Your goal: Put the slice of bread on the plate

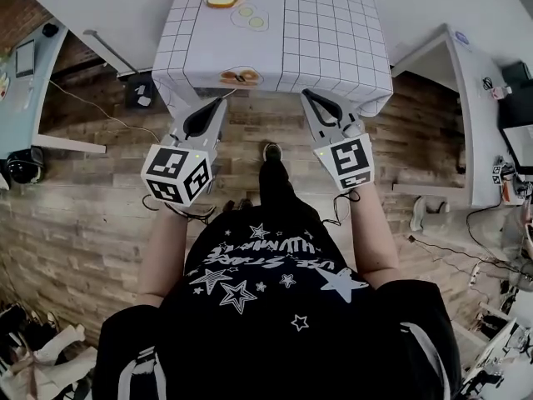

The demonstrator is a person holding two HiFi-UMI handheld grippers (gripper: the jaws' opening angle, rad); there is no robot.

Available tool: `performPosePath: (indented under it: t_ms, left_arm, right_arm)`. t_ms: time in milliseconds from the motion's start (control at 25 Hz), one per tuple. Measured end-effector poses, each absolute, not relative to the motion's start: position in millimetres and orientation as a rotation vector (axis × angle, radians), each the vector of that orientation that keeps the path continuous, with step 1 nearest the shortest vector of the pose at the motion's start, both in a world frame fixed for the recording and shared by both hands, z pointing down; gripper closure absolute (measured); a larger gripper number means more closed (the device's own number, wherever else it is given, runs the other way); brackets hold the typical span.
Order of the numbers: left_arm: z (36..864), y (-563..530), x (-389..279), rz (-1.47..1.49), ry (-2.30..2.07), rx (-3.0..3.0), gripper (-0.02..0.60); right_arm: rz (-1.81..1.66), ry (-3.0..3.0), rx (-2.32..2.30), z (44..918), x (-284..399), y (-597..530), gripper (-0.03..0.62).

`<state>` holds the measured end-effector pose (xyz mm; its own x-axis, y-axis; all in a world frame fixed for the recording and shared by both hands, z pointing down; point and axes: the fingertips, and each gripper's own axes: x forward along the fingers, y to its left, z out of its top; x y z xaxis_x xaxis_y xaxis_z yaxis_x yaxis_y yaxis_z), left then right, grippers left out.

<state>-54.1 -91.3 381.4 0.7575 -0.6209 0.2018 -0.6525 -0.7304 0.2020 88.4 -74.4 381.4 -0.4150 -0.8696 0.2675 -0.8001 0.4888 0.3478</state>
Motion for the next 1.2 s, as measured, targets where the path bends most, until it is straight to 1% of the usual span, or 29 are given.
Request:
performPosePath:
  t_ms: [360,680,1200]
  left_arm:
    - [377,-43,-60,0.153,-0.930,2.737,0.572]
    - [365,-19,-52,0.124,-0.921,2.765,0.572]
    - [362,42,-9,0.135,-1.008,2.721,0.572]
  right_arm:
    - [-0.237,-2.244,1.477,371,90,-11,0.580]
    - [-0.268,-2.214,1.509,357,105,17,0.580]
    - [-0.217,-2.322,1.467,360,139,77,0.580]
